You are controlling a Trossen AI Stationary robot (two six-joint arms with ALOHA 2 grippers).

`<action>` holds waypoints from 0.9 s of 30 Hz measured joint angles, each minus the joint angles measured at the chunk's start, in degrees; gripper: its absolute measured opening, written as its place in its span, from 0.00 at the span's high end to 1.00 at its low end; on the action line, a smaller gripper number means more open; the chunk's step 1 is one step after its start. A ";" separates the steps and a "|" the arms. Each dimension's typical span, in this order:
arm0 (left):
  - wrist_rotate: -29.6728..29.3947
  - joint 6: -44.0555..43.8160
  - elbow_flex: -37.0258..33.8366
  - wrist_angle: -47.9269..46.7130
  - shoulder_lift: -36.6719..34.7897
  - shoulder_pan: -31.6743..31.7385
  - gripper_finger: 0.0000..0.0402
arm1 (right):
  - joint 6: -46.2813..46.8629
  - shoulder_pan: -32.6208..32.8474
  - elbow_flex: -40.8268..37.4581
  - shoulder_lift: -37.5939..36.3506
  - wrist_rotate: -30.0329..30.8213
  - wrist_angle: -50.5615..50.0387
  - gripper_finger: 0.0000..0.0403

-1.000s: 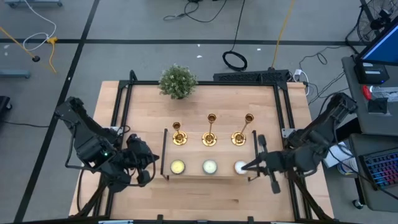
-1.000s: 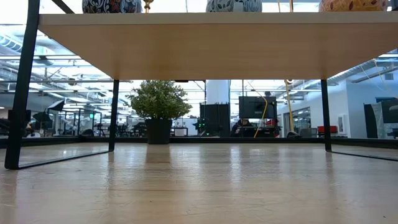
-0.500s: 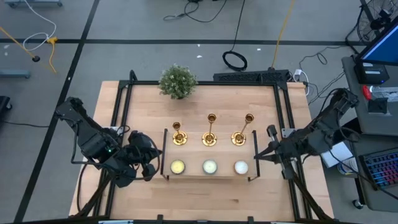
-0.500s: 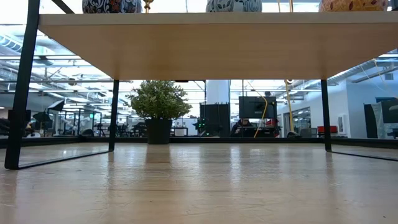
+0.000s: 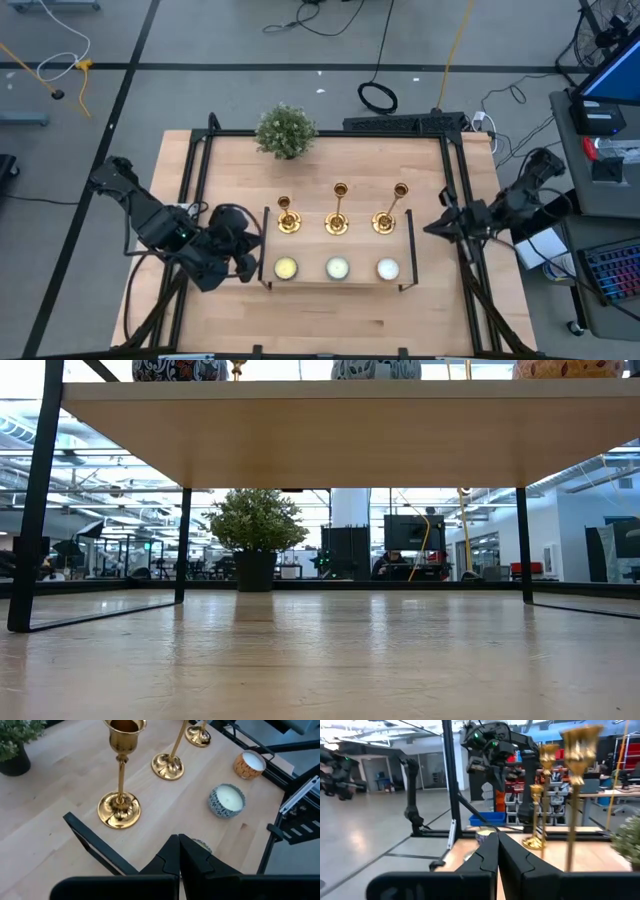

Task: Pick & Place candle stick holders
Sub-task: Return to Home Position

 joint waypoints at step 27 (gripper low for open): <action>1.33 0.84 0.00 -0.04 0.02 7.08 0.99 | -0.27 -4.48 -1.47 -15.90 -3.38 -20.02 1.00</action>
